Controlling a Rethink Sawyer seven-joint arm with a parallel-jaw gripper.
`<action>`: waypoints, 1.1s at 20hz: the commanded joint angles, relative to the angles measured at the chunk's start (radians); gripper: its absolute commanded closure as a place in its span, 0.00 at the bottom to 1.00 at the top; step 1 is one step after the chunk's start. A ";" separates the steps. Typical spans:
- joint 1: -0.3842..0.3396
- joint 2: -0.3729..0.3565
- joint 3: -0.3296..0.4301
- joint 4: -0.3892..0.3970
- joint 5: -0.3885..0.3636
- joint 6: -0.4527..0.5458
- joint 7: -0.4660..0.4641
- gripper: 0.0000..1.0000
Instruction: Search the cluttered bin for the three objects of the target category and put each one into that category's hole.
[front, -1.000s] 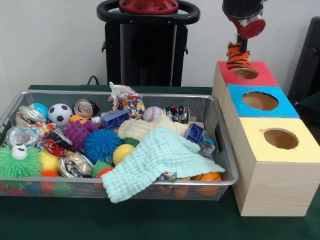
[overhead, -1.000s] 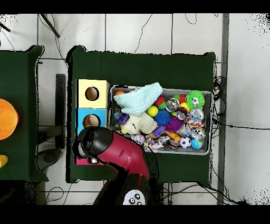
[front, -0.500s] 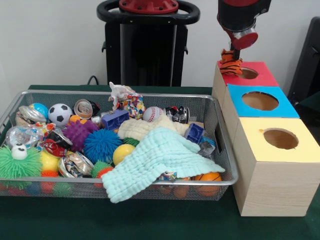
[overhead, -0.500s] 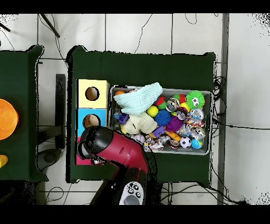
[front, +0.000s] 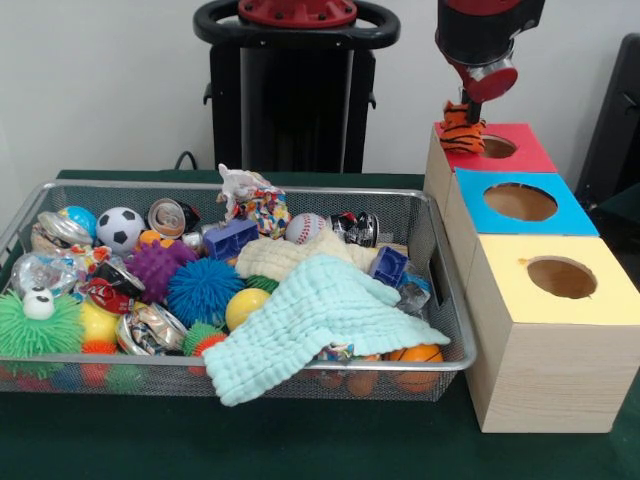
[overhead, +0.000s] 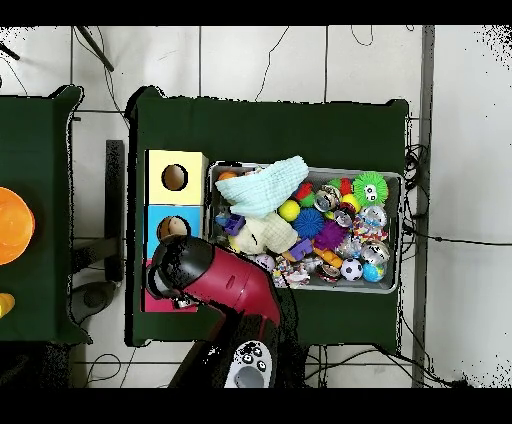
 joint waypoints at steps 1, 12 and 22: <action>-0.016 0.033 0.101 -0.066 0.042 -0.119 0.130 1.00; -0.003 0.043 0.104 -0.077 0.071 -0.144 0.162 1.00; -0.005 0.068 0.109 -0.074 0.117 -0.193 0.193 1.00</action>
